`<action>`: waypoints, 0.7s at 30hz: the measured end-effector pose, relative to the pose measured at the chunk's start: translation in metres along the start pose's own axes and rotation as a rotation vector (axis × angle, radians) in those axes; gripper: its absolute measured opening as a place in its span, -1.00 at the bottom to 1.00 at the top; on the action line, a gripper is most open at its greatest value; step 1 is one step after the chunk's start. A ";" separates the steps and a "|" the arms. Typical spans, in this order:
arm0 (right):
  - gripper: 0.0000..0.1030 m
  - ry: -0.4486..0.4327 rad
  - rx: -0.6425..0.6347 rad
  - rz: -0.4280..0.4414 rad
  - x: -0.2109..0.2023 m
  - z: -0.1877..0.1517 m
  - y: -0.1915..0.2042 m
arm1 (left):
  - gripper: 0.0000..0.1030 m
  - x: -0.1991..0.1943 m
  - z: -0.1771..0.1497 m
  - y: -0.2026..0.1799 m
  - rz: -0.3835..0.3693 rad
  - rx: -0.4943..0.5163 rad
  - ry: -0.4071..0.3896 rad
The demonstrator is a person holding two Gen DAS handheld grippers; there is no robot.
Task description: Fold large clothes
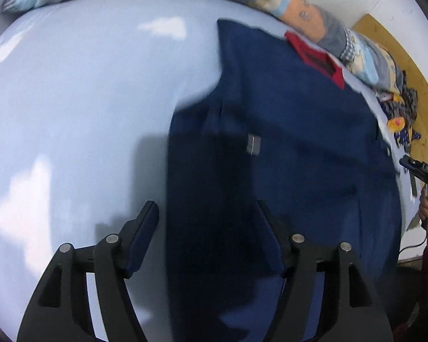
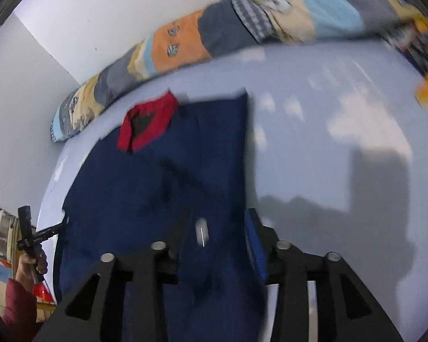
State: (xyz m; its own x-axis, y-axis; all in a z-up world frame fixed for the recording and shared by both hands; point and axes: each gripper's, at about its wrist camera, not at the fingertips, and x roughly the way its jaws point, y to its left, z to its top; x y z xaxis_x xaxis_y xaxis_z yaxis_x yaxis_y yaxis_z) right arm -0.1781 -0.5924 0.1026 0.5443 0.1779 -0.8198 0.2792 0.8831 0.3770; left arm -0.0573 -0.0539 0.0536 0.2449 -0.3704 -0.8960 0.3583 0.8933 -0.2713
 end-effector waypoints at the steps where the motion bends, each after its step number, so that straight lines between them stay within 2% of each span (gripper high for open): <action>1: -0.03 0.011 0.009 0.001 -0.004 -0.012 -0.003 | 0.35 -0.003 -0.015 0.002 0.010 -0.002 0.006; 3: 0.05 0.031 0.040 0.010 -0.012 -0.041 -0.010 | 0.36 -0.013 -0.040 0.002 0.028 0.023 0.003; 4: 0.05 0.075 0.039 -0.009 -0.012 -0.056 -0.012 | 0.36 -0.021 -0.052 0.002 0.042 0.041 -0.005; 6: 0.06 0.157 0.006 -0.084 -0.011 -0.081 -0.011 | 0.33 -0.031 -0.069 0.009 0.021 0.019 0.000; 7: 0.06 0.172 0.017 -0.084 -0.012 -0.090 -0.012 | 0.06 -0.036 -0.079 0.011 0.002 0.011 -0.005; 10: 0.00 0.258 0.100 0.043 -0.012 -0.123 -0.016 | -0.61 -0.047 -0.098 0.009 -0.018 0.021 0.000; 11: -0.26 0.253 0.099 0.051 -0.014 -0.130 -0.012 | -0.64 -0.049 -0.102 0.007 -0.026 0.023 0.000; 12: -0.86 0.242 0.088 0.059 -0.016 -0.137 -0.008 | -0.64 -0.053 -0.107 0.004 -0.018 0.029 -0.006; 14: -0.87 0.223 0.103 0.060 -0.021 -0.151 -0.002 | -0.64 -0.059 -0.115 0.003 -0.016 0.018 -0.007; 15: -0.86 0.204 0.128 0.071 -0.025 -0.154 -0.004 | -0.52 -0.060 -0.119 0.004 -0.033 0.009 0.000; 16: -0.76 0.171 0.164 0.087 -0.032 -0.157 -0.007 | -0.01 -0.060 -0.123 0.005 -0.055 -0.001 0.020; 17: -0.65 0.146 0.194 0.083 -0.036 -0.159 -0.012 | 0.26 -0.059 -0.128 0.007 -0.077 -0.008 0.040; 18: -0.33 0.124 0.227 0.073 -0.040 -0.164 -0.016 | 0.46 -0.058 -0.130 0.005 -0.080 -0.002 0.045; 19: -0.11 0.123 0.254 0.084 -0.042 -0.173 -0.021 | 0.46 -0.059 -0.134 0.004 -0.075 0.020 0.052; 20: 0.22 0.143 0.274 0.098 -0.041 -0.183 -0.022 | 0.46 -0.059 -0.138 0.002 -0.057 0.043 0.060; 21: 0.25 0.154 0.278 0.101 -0.039 -0.190 -0.022 | 0.46 -0.060 -0.139 0.003 -0.055 0.047 0.062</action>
State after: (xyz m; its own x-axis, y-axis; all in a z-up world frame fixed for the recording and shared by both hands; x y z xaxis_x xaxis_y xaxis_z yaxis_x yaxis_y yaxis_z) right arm -0.3555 -0.5363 0.0449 0.4599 0.3412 -0.8198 0.4466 0.7092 0.5456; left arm -0.1961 0.0067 0.0573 0.1682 -0.4009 -0.9005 0.4120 0.8585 -0.3053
